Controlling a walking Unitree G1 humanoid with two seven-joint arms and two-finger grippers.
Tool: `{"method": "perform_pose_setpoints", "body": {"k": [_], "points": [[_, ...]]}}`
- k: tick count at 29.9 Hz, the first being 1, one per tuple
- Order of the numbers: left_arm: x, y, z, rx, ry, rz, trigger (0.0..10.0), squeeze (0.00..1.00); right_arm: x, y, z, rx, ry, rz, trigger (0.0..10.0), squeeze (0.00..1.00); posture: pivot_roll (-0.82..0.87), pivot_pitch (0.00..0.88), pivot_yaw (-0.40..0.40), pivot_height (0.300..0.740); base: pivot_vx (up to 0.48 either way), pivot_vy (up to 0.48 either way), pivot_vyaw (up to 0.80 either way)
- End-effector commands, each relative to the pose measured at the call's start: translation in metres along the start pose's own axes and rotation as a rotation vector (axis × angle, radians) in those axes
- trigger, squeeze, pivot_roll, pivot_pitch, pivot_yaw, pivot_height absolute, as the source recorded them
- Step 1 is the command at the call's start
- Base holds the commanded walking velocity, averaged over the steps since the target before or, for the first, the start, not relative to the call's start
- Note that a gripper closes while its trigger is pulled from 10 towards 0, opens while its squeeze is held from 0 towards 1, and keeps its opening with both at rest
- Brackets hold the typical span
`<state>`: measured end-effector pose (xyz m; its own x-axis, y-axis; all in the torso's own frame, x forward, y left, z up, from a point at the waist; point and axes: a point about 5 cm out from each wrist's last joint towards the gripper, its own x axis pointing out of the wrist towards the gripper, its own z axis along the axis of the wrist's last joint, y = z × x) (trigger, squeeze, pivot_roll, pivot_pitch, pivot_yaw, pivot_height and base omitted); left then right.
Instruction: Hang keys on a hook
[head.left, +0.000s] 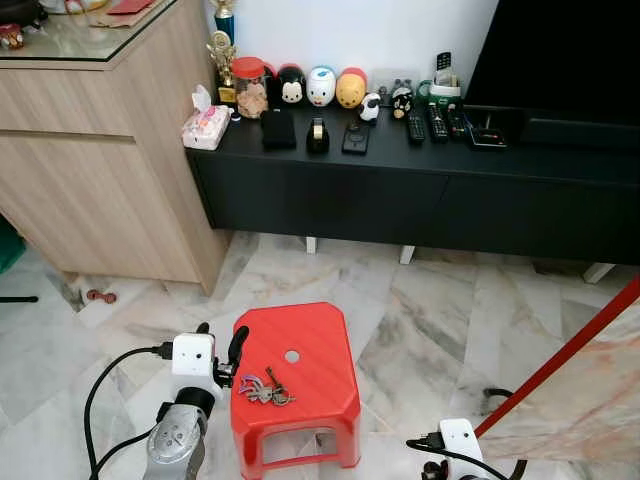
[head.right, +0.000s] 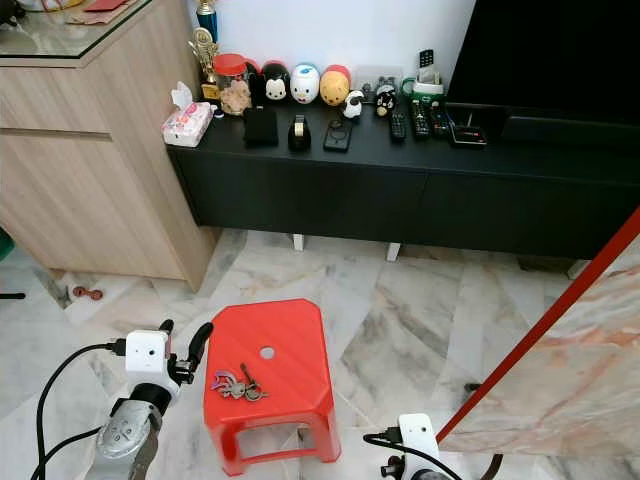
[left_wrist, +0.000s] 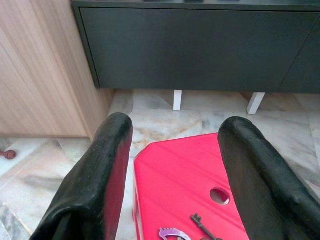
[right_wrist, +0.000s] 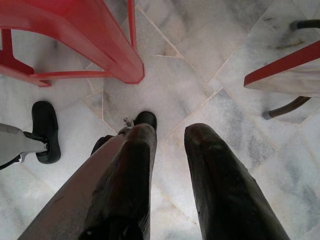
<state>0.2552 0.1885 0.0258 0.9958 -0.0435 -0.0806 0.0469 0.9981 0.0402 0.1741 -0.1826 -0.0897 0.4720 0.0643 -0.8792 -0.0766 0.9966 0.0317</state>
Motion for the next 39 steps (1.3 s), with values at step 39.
{"method": "perform_pose_setpoints", "body": {"k": [39], "points": [[0.022, -0.009, 0.019, 0.011, -0.016, -0.035, 10.0, 0.00, -0.001, -0.002, -0.002, 0.003, -0.005, -0.004, 10.0, 0.00, 0.01, 0.123, -0.043, 0.635, 0.000, 0.000, 0.00]]}}
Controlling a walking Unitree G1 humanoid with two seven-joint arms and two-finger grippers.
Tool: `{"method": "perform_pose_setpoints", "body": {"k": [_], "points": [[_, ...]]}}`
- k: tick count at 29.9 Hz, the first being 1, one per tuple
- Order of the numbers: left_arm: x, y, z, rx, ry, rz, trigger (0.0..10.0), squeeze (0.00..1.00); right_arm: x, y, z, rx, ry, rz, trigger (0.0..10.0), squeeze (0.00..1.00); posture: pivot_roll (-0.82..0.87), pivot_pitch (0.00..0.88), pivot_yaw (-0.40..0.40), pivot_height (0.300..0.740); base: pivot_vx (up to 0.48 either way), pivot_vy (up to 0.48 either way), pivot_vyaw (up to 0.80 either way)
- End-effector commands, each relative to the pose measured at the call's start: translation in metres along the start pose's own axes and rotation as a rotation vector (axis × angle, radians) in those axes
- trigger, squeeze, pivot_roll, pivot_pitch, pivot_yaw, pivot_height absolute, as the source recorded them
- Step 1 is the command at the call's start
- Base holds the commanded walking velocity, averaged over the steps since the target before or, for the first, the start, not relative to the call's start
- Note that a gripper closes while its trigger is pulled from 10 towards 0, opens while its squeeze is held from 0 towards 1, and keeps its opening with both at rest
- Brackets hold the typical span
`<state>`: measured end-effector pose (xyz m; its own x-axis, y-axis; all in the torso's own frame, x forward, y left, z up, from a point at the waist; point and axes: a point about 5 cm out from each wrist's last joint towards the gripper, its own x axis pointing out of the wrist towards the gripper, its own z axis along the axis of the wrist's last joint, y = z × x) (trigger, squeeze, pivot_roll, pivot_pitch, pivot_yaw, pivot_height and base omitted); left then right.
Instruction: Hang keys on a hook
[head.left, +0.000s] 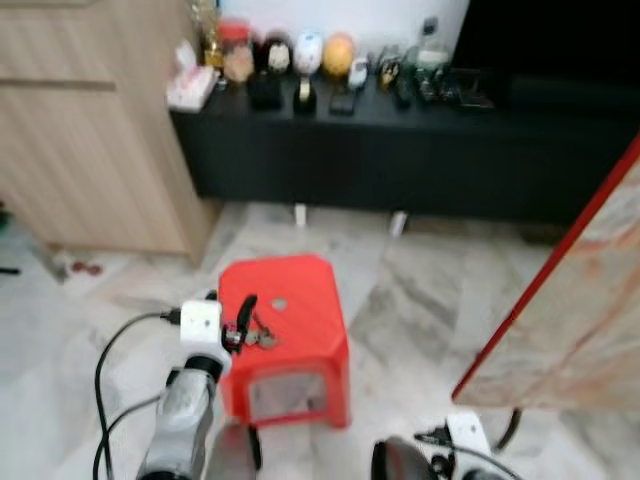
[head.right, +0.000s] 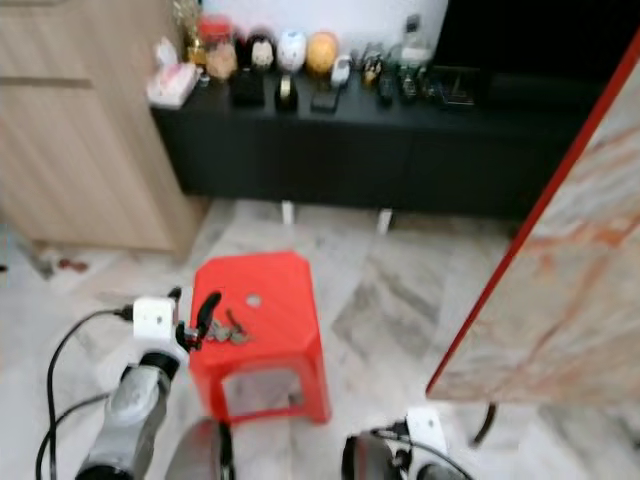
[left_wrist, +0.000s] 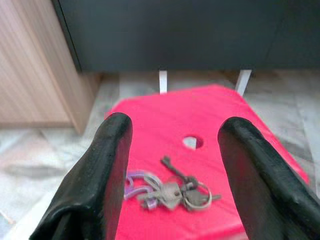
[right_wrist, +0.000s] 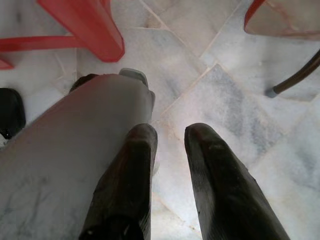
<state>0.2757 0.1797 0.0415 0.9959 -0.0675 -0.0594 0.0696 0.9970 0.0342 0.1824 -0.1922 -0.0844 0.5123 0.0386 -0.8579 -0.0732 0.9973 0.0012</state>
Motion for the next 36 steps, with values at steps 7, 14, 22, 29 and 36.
{"method": "perform_pose_setpoints", "body": {"k": [7, 14, 22, 29, 36], "points": [[0.0031, -0.0019, 0.0003, 0.008, 0.016, -0.013, 10.0, 0.00, 0.0000, 0.0082, -0.0110, 0.021, 0.036, 0.026, 10.0, 0.00, 0.01, 0.125, -0.044, 0.635, 0.000, 0.000, 0.00], [0.0015, -0.0015, -0.0046, 0.010, 0.040, -0.005, 10.0, 0.00, 0.0000, 0.0076, -0.0114, 0.013, 0.041, 0.023, 10.0, 0.00, 0.01, 0.124, -0.045, 0.635, 0.000, 0.000, 0.00], [-0.0008, 0.0032, -0.0070, 0.016, 0.049, 0.020, 10.0, 0.00, 0.0000, 0.0072, -0.0117, -0.009, 0.054, 0.026, 10.0, 0.00, 0.01, 0.126, -0.047, 0.606, 0.000, 0.000, 0.00], [0.0026, 0.0039, -0.0043, 0.005, 0.042, 0.028, 10.0, 0.00, 0.0000, 0.0070, -0.0105, 0.006, 0.035, 0.019, 10.0, 0.00, 0.00, 0.125, -0.048, 0.602, 0.000, 0.000, 0.00], [0.0051, 0.0046, -0.0022, 0.027, 0.039, 0.028, 10.0, 0.00, 0.0000, 0.0073, -0.0106, 0.011, 0.034, 0.024, 10.0, 0.00, 0.01, 0.123, -0.047, 0.602, 0.000, 0.000, 0.00]]}}
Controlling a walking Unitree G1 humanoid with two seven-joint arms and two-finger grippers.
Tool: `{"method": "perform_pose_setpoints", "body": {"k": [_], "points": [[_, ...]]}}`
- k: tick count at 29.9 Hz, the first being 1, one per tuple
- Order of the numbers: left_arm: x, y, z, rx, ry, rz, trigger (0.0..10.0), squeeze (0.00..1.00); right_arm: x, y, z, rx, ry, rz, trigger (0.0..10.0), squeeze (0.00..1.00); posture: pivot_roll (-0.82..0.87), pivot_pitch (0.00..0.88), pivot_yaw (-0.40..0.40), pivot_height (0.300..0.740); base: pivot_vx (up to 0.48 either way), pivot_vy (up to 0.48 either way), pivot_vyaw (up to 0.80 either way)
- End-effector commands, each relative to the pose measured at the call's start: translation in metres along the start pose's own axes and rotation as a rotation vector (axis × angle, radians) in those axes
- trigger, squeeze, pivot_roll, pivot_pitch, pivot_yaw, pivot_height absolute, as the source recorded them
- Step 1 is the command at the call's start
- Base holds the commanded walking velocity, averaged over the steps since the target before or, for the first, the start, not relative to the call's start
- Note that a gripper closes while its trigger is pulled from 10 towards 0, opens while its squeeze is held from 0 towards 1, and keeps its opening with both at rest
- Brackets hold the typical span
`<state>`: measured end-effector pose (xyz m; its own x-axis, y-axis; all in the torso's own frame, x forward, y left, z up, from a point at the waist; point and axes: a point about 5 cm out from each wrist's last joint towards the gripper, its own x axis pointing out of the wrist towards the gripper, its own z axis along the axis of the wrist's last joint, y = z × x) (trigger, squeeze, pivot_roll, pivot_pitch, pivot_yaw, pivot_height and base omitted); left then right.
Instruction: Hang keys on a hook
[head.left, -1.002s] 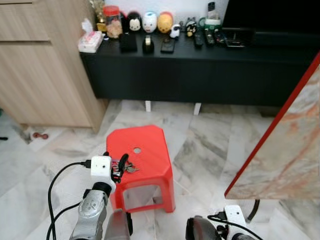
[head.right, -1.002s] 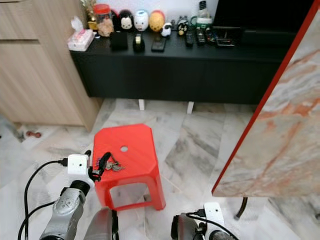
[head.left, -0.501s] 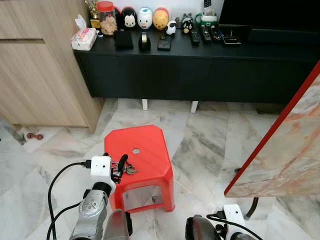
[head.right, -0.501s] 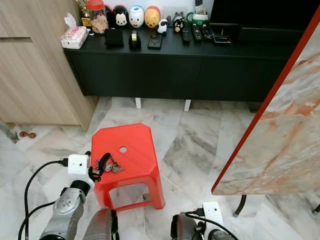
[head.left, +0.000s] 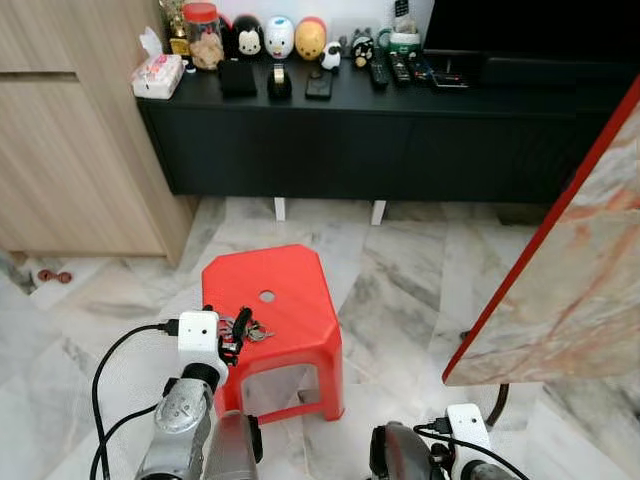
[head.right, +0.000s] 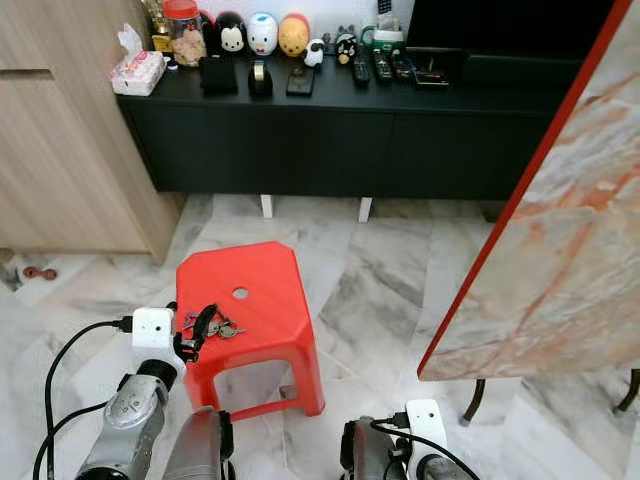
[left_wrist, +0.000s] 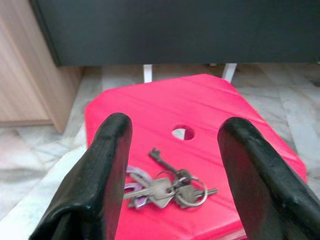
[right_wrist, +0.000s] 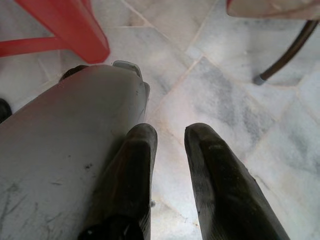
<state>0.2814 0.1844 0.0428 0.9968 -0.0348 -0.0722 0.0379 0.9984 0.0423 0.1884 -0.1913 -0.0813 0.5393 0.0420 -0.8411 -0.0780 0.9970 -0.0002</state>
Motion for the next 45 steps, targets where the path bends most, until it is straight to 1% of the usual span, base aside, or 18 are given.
{"method": "perform_pose_setpoints", "body": {"k": [1, 2, 9, 11, 14, 18, 21, 36, 40, 44, 45], "points": [[-0.0002, -0.0002, -0.0051, 0.035, 0.036, 0.000, 10.0, 0.00, -0.0011, 0.0070, -0.0173, 0.016, 0.065, 0.023, 10.0, 0.00, 0.01, 0.123, -0.047, 0.602, 0.000, 0.000, 0.00], [-0.0004, 0.0000, -0.0070, 0.042, 0.048, 0.000, 10.0, 0.00, -0.0011, 0.0071, -0.0174, 0.017, 0.065, 0.025, 10.0, 0.00, 0.01, 0.123, -0.047, 0.602, 0.000, 0.000, 0.00], [-0.0005, 0.0002, -0.0070, 0.035, 0.046, 0.008, 10.0, 0.00, -0.0010, 0.0072, -0.0172, 0.006, 0.066, 0.025, 10.0, 0.00, 0.01, 0.122, -0.049, 0.602, 0.103, 0.000, 0.00], [-0.0001, -0.0001, -0.0083, 0.041, 0.059, 0.010, 10.0, 0.00, -0.0009, 0.0073, -0.0163, -0.023, 0.065, 0.033, 10.0, 0.00, 0.01, 0.122, -0.049, 0.602, 0.244, 0.000, 0.00], [0.0001, -0.0005, -0.0083, 0.038, 0.056, 0.011, 10.0, 0.00, -0.0009, 0.0074, -0.0155, -0.040, 0.061, 0.038, 10.0, 0.00, 0.01, 0.122, -0.049, 0.602, 0.242, 0.000, 0.27], [0.0001, -0.0007, -0.0084, 0.037, 0.055, 0.013, 10.0, 0.00, -0.0010, 0.0069, -0.0164, -0.029, 0.068, 0.029, 10.0, 0.00, 0.01, 0.121, -0.049, 0.602, 0.244, 0.000, 0.80], [-0.0001, -0.0006, -0.0085, 0.037, 0.055, 0.018, 10.0, 0.00, -0.0010, 0.0068, -0.0170, -0.001, 0.065, 0.023, 10.0, 0.00, 0.01, 0.121, -0.049, 0.602, 0.246, 0.000, 0.00], [0.0006, -0.0013, -0.0082, 0.036, 0.053, 0.015, 10.0, 0.00, -0.0010, 0.0074, -0.0173, -0.007, 0.071, 0.030, 10.0, 0.00, 0.01, 0.124, -0.048, 0.602, 0.250, 0.000, 0.00], [0.0007, -0.0017, -0.0085, 0.038, 0.057, 0.013, 10.0, 0.00, -0.0010, 0.0075, -0.0174, -0.007, 0.072, 0.032, 10.0, 0.00, 0.01, 0.124, -0.048, 0.602, 0.000, 0.000, 0.00], [0.0008, -0.0033, -0.0104, 0.042, 0.073, -0.004, 10.0, 0.00, -0.0011, 0.0075, -0.0177, -0.006, 0.073, 0.033, 10.0, 0.00, 0.00, 0.127, -0.048, 0.602, 0.000, 0.000, 0.00], [0.0005, -0.0048, -0.0141, 0.060, 0.100, -0.015, 10.0, 0.00, -0.0011, 0.0074, -0.0178, -0.006, 0.075, 0.034, 10.0, 0.00, 0.00, 0.128, -0.049, 0.602, 0.000, 0.000, 0.00]]}}
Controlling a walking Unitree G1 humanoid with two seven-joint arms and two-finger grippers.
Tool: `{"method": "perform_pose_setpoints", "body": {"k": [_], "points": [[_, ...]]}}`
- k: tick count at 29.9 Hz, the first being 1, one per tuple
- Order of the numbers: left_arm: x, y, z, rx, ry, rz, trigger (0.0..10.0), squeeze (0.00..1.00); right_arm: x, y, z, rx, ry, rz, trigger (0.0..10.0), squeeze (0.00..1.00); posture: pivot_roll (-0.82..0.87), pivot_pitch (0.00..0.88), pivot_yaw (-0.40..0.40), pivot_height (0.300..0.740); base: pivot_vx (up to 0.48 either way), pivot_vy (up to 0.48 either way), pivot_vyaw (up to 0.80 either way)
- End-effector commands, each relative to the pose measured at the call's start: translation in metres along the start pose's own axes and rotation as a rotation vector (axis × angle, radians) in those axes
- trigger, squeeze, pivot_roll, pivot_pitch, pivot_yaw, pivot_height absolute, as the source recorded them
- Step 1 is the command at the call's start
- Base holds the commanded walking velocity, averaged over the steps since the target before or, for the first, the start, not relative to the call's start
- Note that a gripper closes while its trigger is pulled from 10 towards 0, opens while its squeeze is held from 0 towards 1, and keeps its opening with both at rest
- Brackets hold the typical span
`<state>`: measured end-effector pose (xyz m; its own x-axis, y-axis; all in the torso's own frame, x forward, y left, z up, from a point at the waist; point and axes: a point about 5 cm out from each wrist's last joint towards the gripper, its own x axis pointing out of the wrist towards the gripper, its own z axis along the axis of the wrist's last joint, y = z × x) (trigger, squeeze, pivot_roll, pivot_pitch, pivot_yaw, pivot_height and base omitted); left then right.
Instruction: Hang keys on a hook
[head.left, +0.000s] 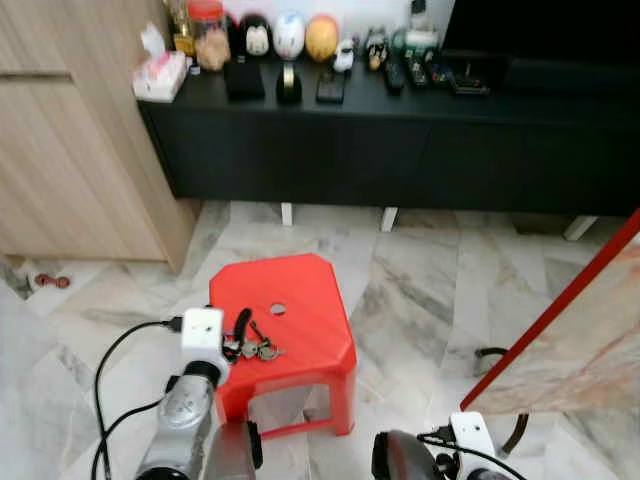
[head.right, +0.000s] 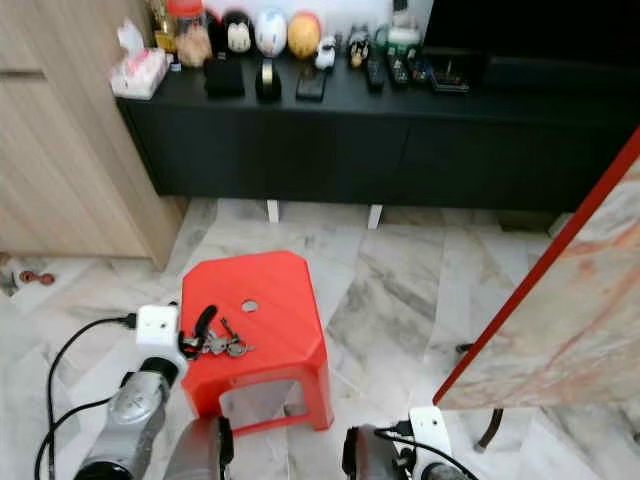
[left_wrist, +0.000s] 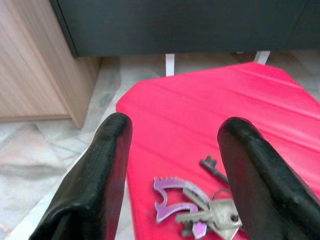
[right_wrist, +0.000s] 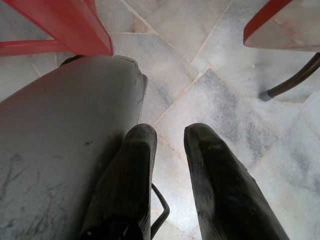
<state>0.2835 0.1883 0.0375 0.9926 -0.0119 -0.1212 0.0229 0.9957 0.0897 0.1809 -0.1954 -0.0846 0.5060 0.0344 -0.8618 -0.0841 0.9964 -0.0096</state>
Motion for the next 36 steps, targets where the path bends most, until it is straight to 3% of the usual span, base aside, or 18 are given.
{"method": "perform_pose_setpoints", "body": {"k": [1, 5, 11, 12, 13, 14, 19, 24, 26, 36], "points": [[-0.002, -0.010, -0.011, 0.027, 0.069, -0.044, 10.0, 0.00, 0.001, 0.011, -0.010, 0.003, 0.036, 0.040, 10.0, 0.00, 0.00, 0.130, -0.049, 0.602, 0.000, 0.000, 0.00], [-0.001, -0.014, -0.015, 0.051, 0.097, -0.067, 10.0, 0.00, 0.000, 0.011, -0.010, 0.002, 0.039, 0.041, 10.0, 0.00, 0.00, 0.135, -0.052, 0.602, 0.000, 0.000, 0.00], [0.013, -0.022, -0.010, 0.169, 0.108, -0.123, 10.0, 0.00, 0.000, 0.010, -0.012, 0.003, 0.045, 0.038, 10.0, 0.00, -0.02, 0.151, -0.054, 0.602, 0.000, 0.000, 0.00], [0.015, -0.022, -0.009, 0.193, 0.111, -0.127, 10.0, 0.32, 0.000, 0.009, -0.013, 0.004, 0.045, 0.037, 10.0, 0.00, -0.02, 0.154, -0.054, 0.602, 0.000, 0.000, 0.00], [0.017, -0.022, -0.009, 0.220, 0.113, -0.130, 10.0, 0.88, 0.000, 0.009, -0.013, 0.005, 0.046, 0.036, 10.0, 0.00, -0.02, 0.156, -0.055, 0.602, 0.000, 0.000, 0.00], [0.019, -0.023, -0.008, 0.249, 0.118, -0.131, 10.0, 1.00, 0.000, 0.009, -0.014, 0.006, 0.047, 0.036, 10.0, 0.00, -0.03, 0.165, -0.058, 0.602, 0.000, 0.000, 0.00], [0.027, -0.022, -0.003, 0.177, 0.135, -0.087, 10.0, 1.00, -0.001, 0.006, -0.018, 0.002, 0.058, 0.033, 10.0, 0.00, -0.03, 0.183, -0.069, 0.602, 0.000, 0.000, 0.00], [0.032, -0.029, -0.001, 0.200, 0.144, -0.102, 10.0, 1.00, -0.003, 0.002, -0.024, -0.001, 0.072, 0.026, 10.0, 0.00, -0.05, 0.205, -0.079, 0.602, 0.000, 0.000, 0.00], [0.030, -0.033, -0.007, 0.248, 0.170, -0.128, 10.0, 1.00, -0.004, -0.001, -0.028, -0.003, 0.082, 0.023, 10.0, 0.00, -0.06, 0.221, -0.085, 0.602, 0.000, 0.000, 0.00], [0.025, -0.023, -0.018, 0.264, 0.224, -0.105, 10.0, 1.00, -0.007, -0.007, -0.034, -0.016, 0.095, 0.020, 10.0, 0.00, -0.06, 0.242, -0.099, 0.602, 0.000, 0.000, 0.00]]}}
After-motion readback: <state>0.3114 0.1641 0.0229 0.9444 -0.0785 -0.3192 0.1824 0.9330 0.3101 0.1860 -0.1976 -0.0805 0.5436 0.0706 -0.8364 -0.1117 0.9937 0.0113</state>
